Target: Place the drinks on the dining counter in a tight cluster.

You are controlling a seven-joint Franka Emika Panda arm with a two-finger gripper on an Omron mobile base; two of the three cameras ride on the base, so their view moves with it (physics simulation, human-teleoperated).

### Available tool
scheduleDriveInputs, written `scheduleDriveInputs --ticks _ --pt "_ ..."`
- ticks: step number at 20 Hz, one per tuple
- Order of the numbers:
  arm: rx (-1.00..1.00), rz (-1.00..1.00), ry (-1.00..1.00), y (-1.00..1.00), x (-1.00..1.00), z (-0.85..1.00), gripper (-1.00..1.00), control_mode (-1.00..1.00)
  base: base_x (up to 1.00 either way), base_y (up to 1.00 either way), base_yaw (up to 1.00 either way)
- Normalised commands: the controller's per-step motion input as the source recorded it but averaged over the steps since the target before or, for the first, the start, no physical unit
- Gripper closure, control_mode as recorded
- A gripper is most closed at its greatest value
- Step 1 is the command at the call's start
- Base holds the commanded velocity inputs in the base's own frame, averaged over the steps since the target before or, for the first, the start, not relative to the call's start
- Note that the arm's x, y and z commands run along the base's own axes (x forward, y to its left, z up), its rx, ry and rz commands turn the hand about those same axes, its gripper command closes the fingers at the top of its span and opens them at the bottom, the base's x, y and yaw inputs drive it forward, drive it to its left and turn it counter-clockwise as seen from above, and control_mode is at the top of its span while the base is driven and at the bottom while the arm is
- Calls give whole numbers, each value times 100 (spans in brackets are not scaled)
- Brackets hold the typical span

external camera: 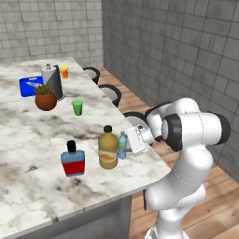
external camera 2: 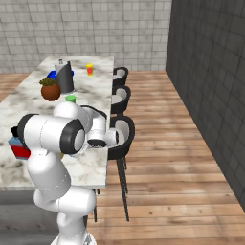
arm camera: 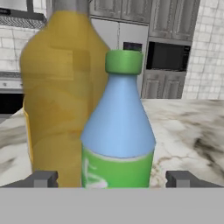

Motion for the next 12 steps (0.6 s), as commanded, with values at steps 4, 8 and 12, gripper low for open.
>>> scheduleDriveInputs --ticks 4,8,12 --pt "0 -6 0 -44 0 1 -100 -100 0 0 0" --pt "0 -5 0 -39 0 8 -100 -100 0 0 0" --pt "0 -7 1 -40 -15 48 -100 -100 0 0 0"
